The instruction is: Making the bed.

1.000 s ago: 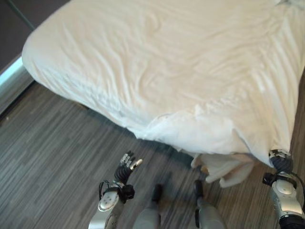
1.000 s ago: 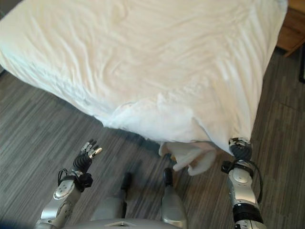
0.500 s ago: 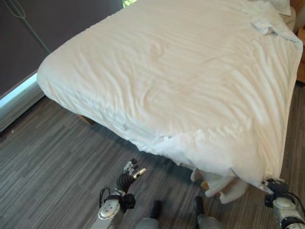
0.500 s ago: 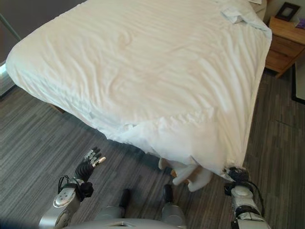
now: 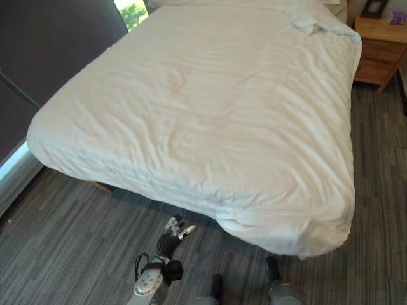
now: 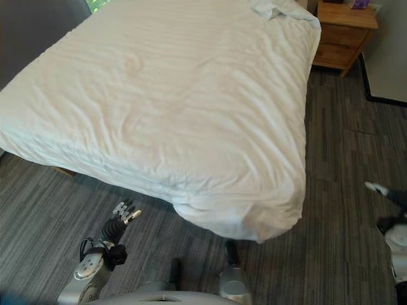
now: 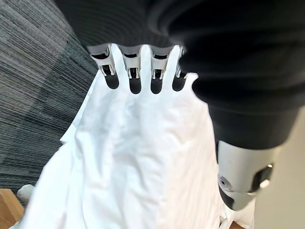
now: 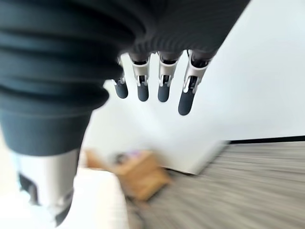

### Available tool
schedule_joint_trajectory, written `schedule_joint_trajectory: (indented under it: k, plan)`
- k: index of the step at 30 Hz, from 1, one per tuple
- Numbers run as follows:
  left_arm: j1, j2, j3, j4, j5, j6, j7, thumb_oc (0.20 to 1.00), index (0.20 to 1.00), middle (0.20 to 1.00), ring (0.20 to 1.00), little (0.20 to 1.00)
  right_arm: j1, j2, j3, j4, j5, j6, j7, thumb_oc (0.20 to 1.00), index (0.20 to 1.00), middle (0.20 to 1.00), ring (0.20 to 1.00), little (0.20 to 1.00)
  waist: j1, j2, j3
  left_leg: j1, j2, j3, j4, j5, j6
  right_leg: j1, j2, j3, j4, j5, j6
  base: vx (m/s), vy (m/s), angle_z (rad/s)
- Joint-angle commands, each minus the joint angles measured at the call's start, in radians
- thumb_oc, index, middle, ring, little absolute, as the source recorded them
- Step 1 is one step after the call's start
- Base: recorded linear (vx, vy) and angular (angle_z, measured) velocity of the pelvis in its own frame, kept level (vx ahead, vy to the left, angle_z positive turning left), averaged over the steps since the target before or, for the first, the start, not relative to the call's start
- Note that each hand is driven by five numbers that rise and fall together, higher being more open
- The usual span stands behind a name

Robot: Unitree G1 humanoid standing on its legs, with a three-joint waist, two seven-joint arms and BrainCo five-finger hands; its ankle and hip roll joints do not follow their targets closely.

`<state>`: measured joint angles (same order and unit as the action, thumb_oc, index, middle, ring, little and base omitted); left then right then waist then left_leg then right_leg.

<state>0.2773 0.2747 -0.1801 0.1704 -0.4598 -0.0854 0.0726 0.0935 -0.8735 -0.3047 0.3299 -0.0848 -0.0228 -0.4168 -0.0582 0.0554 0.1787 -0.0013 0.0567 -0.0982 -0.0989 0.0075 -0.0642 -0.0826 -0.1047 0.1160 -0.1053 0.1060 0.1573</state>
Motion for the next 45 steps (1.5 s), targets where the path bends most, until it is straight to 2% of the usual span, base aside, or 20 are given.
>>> schedule_joint_trajectory:
  k: [1, 7, 9, 11, 12, 13, 16, 17, 18, 20, 22, 23, 24, 25, 30, 31, 35, 37, 40, 45]
  plan:
    - [-0.014, 0.052, 0.035, -0.023, 0.007, -0.043, 0.000, 1.000, 1.000, 1.000, 1.000, 1.000, -0.107, 0.028, 0.030, -0.026, -0.042, -0.038, -0.023, 1.000, 1.000, 1.000, 1.000, 1.000, 0.035, -0.067, 0.002, 0.022, 0.002, 0.029, 0.012, -0.089, 0.004, 0.050, -0.062, -0.036, 0.018, -0.120, 0.003, 0.00, -0.019, 0.10]
    - [0.009, 0.064, 0.032, -0.019, 0.008, -0.037, -0.028, 1.000, 1.000, 1.000, 1.000, 1.000, -0.165, 0.070, 0.138, -0.143, -0.013, -0.075, 0.062, 1.000, 1.000, 1.000, 1.000, 1.000, 0.051, -0.069, -0.001, 0.025, 0.005, 0.019, 0.012, -0.084, 0.001, 0.063, -0.061, -0.046, 0.018, -0.125, -0.004, 0.01, -0.021, 0.12]
    - [0.012, 0.071, 0.024, -0.029, 0.007, -0.037, -0.036, 1.000, 1.000, 1.000, 1.000, 1.000, -0.217, 0.111, 0.198, -0.148, 0.063, -0.093, 0.096, 1.000, 1.000, 1.000, 1.000, 1.000, 0.062, -0.066, 0.002, 0.024, 0.003, 0.017, 0.012, -0.082, -0.001, 0.064, -0.061, -0.048, 0.018, -0.126, -0.007, 0.01, -0.022, 0.05]
    - [-0.009, 0.086, 0.003, -0.045, 0.001, -0.038, -0.049, 1.000, 1.000, 1.000, 1.000, 1.000, -0.252, 0.167, 0.230, -0.135, 0.195, -0.121, 0.124, 1.000, 1.000, 1.000, 1.000, 1.000, 0.068, -0.062, 0.007, 0.020, 0.003, 0.017, 0.012, -0.079, -0.002, 0.061, -0.061, -0.050, 0.018, -0.125, -0.008, 0.00, -0.005, 0.02]
    - [-0.010, 0.087, 0.004, -0.045, 0.001, -0.038, -0.049, 1.000, 1.000, 1.000, 1.000, 1.000, -0.254, 0.167, 0.230, -0.133, 0.198, -0.122, 0.125, 1.000, 1.000, 1.000, 1.000, 1.000, 0.067, -0.063, 0.008, 0.021, 0.003, 0.017, 0.012, -0.079, -0.002, 0.061, -0.061, -0.050, 0.018, -0.125, -0.008, -0.02, -0.003, 0.04]
    - [-0.059, 0.107, -0.019, -0.068, -0.016, -0.040, -0.069, 1.000, 1.000, 1.000, 1.000, 1.000, -0.288, 0.232, 0.249, -0.120, 0.347, -0.155, 0.156, 1.000, 1.000, 1.000, 1.000, 1.000, 0.069, -0.058, 0.014, 0.015, 0.002, 0.017, 0.012, -0.075, -0.004, 0.055, -0.061, -0.049, 0.018, -0.123, -0.009, -0.02, -0.005, 0.03]
    - [-0.186, 0.098, -0.066, -0.082, -0.080, -0.046, -0.081, 1.000, 1.000, 1.000, 1.000, 1.000, -0.347, 0.359, 0.285, -0.088, 0.567, -0.191, 0.219, 1.000, 1.000, 1.000, 1.000, 1.000, 0.065, -0.055, 0.023, 0.000, 0.003, 0.021, 0.012, -0.068, -0.008, 0.037, -0.061, -0.045, 0.018, -0.119, -0.009, -0.02, -0.014, 0.01]
    - [-0.251, 0.085, -0.087, -0.103, -0.103, -0.055, -0.072, 1.000, 1.000, 1.000, 1.000, 1.000, -0.379, 0.430, 0.310, -0.085, 0.723, -0.206, 0.279, 0.285, 0.285, 0.285, 0.285, 0.285, 0.063, -0.054, 0.035, -0.006, 0.002, 0.023, 0.012, -0.070, -0.008, 0.028, -0.060, -0.039, 0.018, -0.117, -0.008, -0.08, -0.036, 0.00]
    - [-0.288, 0.069, -0.093, -0.105, -0.115, -0.061, -0.071, 1.000, 1.000, 1.000, 1.000, 1.000, -0.394, 0.462, 0.315, -0.075, 0.797, -0.221, 0.309, 0.200, 0.200, 0.200, 0.200, 0.200, 0.063, -0.056, 0.039, -0.022, 0.000, 0.023, 0.012, -0.062, -0.010, 0.011, -0.060, -0.035, 0.018, -0.110, -0.007, -0.10, -0.054, -0.02]
    - [-0.376, 0.016, -0.131, -0.133, -0.206, -0.068, -0.079, 1.000, 1.000, 1.000, 1.000, 1.000, -0.439, 0.566, 0.326, -0.071, 0.980, -0.232, 0.391, 0.200, 0.200, 0.200, 0.200, 0.200, 0.061, -0.057, 0.053, -0.058, -0.003, 0.029, 0.012, -0.052, -0.014, -0.026, -0.060, -0.028, 0.018, -0.098, -0.005, -0.13, -0.062, -0.03]
    - [-0.466, -0.053, -0.171, -0.117, -0.342, -0.075, -0.092, 1.000, 1.000, 1.000, 1.000, 1.000, -0.475, 0.621, 0.344, -0.076, 1.066, -0.266, 0.417, 0.200, 0.200, 0.200, 0.200, 0.200, 0.055, -0.056, 0.065, -0.091, -0.004, 0.039, 0.012, -0.038, -0.021, -0.063, -0.062, -0.020, 0.018, -0.087, -0.003, -0.10, -0.040, -0.01]
    - [-0.467, -0.053, -0.171, -0.116, -0.342, -0.075, -0.092, 1.000, 1.000, 1.000, 1.000, 1.000, -0.475, 0.621, 0.344, -0.076, 1.066, -0.266, 0.417, 0.200, 0.200, 0.200, 0.200, 0.200, 0.056, -0.056, 0.065, -0.092, -0.004, 0.039, 0.012, -0.038, -0.021, -0.064, -0.062, -0.020, 0.018, -0.086, -0.003, -0.06, -0.036, 0.01]
    - [-0.531, -0.081, -0.199, -0.105, -0.400, -0.083, -0.100, 0.388, 0.388, 0.388, 0.388, 0.388, -0.496, 0.652, 0.356, -0.089, 1.093, -0.272, 0.431, 0.200, 0.200, 0.200, 0.200, 0.200, 0.050, -0.054, 0.072, -0.109, -0.006, 0.040, 0.012, -0.032, -0.024, -0.082, -0.061, -0.015, 0.018, -0.080, -0.003, -0.08, -0.051, 0.02]
    - [-0.641, -0.125, -0.241, -0.058, -0.474, -0.104, -0.099, 0.200, 0.200, 0.200, 0.200, 0.200, -0.544, 0.679, 0.390, -0.089, 1.117, -0.295, 0.436, 0.200, 0.200, 0.200, 0.200, 0.200, 0.036, -0.050, 0.086, -0.138, -0.011, 0.037, 0.012, -0.019, -0.028, -0.110, -0.057, -0.008, 0.019, -0.070, -0.002, -0.09, -0.051, -0.03]
    - [-0.883, -0.180, -0.275, 0.063, -0.597, -0.145, -0.137, 0.200, 0.200, 0.200, 0.200, 0.200, -0.723, 0.699, 0.450, -0.065, 1.165, -0.315, 0.489, 0.200, 0.200, 0.200, 0.200, 0.200, 0.012, -0.037, 0.124, -0.211, -0.010, 0.042, 0.012, 0.003, -0.036, -0.202, -0.053, 0.017, 0.029, -0.053, 0.006, -0.08, -0.027, -0.10]
    - [-0.998, -0.215, -0.273, 0.128, -0.666, -0.170, -0.154, 0.200, 0.200, 0.200, 0.200, 0.200, -0.816, 0.699, 0.447, -0.048, 1.178, -0.357, 0.491, 0.200, 0.200, 0.200, 0.200, 0.200, 0.000, -0.030, 0.150, -0.249, -0.006, 0.045, 0.012, 0.014, -0.041, -0.249, -0.050, 0.027, 0.031, -0.046, 0.011, -0.08, -0.049, -0.22]
    - [-1.162, -0.259, -0.248, 0.250, -0.703, -0.212, -0.168, 0.200, 0.200, 0.200, 0.200, 0.200, -0.936, 0.728, 0.412, 0.048, 1.227, -0.407, 0.489, 0.200, 0.200, 0.200, 0.200, 0.200, -0.023, -0.004, 0.190, -0.334, -0.004, 0.051, 0.012, 0.033, -0.056, -0.343, -0.050, 0.041, 0.029, -0.027, 0.018, -0.10, -0.025, -0.15]
    - [-1.292, -0.248, -0.208, 0.348, -0.683, -0.255, -0.163, 0.200, 0.200, 0.200, 0.200, 0.200, -1.010, 0.713, 0.410, 0.192, 1.264, -0.413, 0.486, 0.200, 0.200, 0.200, 0.200, 0.200, -0.039, 0.009, 0.217, -0.399, -0.004, 0.066, 0.012, 0.030, -0.060, -0.423, -0.047, 0.048, 0.028, -0.018, 0.033, -0.09, 0.035, -0.13]
    - [-1.359, -0.226, -0.179, 0.371, -0.642, -0.272, -0.178, 0.200, 0.200, 0.200, 0.200, 0.200, -1.025, 0.702, 0.389, 0.264, 1.297, -0.397, 0.517, 0.200, 0.200, 0.200, 0.200, 0.200, -0.051, 0.009, 0.235, -0.464, -0.001, 0.075, 0.012, 0.033, -0.061, -0.507, -0.036, 0.060, 0.026, 0.000, 0.041, -0.07, 0.032, -0.21]
    - [-1.330, -0.219, -0.149, 0.410, -0.604, -0.264, -0.191, 0.200, 0.200, 0.200, 0.200, 0.200, -0.908, 0.663, 0.324, 0.394, 1.327, -0.361, 0.550, 0.200, 0.200, 0.200, 0.200, 0.200, -0.072, 0.004, 0.235, -0.512, 0.000, 0.081, 0.012, 0.038, -0.064, -0.558, -0.027, 0.054, 0.027, 0.009, 0.046, 0.00, -0.041, -0.13]
